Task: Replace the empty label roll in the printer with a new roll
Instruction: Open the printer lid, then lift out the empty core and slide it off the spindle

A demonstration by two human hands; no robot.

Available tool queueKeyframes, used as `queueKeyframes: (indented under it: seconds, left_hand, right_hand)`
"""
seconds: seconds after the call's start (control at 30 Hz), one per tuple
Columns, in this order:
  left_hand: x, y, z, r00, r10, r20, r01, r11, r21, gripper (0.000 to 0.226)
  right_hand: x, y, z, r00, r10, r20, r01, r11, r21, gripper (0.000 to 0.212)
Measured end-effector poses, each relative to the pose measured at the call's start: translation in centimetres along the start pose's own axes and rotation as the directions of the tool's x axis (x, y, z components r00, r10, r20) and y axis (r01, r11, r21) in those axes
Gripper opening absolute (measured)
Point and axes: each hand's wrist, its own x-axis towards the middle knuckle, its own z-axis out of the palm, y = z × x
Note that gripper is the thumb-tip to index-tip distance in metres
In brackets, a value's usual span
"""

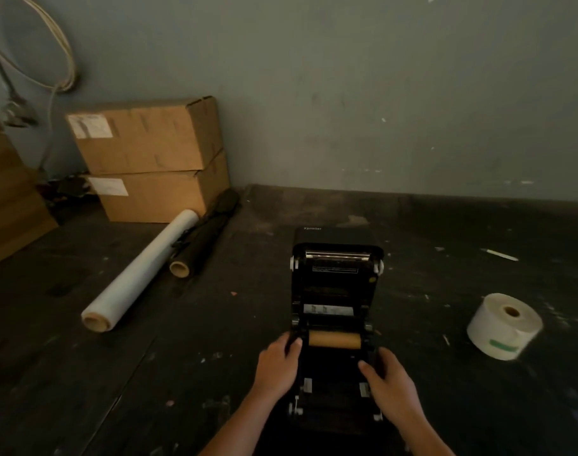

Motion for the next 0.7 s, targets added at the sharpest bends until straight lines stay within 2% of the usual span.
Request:
queueKeyframes:
  seconds: [0.07, 0.13, 0.23, 0.37, 0.6, 0.7]
  left_hand:
    - [-0.1, 0.3, 0.5, 0.998, 0.065, -0.012, -0.065, 0.998, -0.003, 0.038]
    - [0.2, 0.7, 0.9, 0.993, 0.119, -0.024, -0.118, 0.993, 0.031, 0.042]
    - [0.5, 1.6, 1.1, 0.993, 0.114, 0.022, -0.116, 0.986, 0.122, 0.053]
    - [0.7, 2.5, 1.6, 0.991, 0.125, 0.043, -0.13, 0.975, 0.182, 0.052]
    - [1.1, 3.1, 2.2, 0.997, 0.079, 0.014, -0.08, 0.971, 0.227, 0.049]
    - [1.1, 3.6, 2.2, 0.997, 0.076, -0.022, -0.069, 0.972, 0.223, 0.047]
  right_hand:
    - [0.0, -0.5, -0.1, 0.997, -0.072, 0.005, 0.072, 0.996, -0.054, 0.064]
    - [0.1, -1.2, -0.1, 0.994, -0.104, 0.029, 0.107, 0.985, -0.134, 0.068]
    - [0.6, -1.8, -0.1, 0.99, -0.121, 0.069, 0.133, 0.972, -0.196, 0.07]
    - [1.1, -2.0, 0.3, 0.987, -0.111, 0.116, 0.138, 0.955, -0.263, 0.077]
    - [1.2, -2.0, 0.5, 0.989, -0.118, 0.086, 0.141, 0.919, -0.368, 0.081]
    - [1.0, -2.0, 0.6, 0.989, -0.138, 0.056, 0.148, 0.922, -0.357, 0.081]
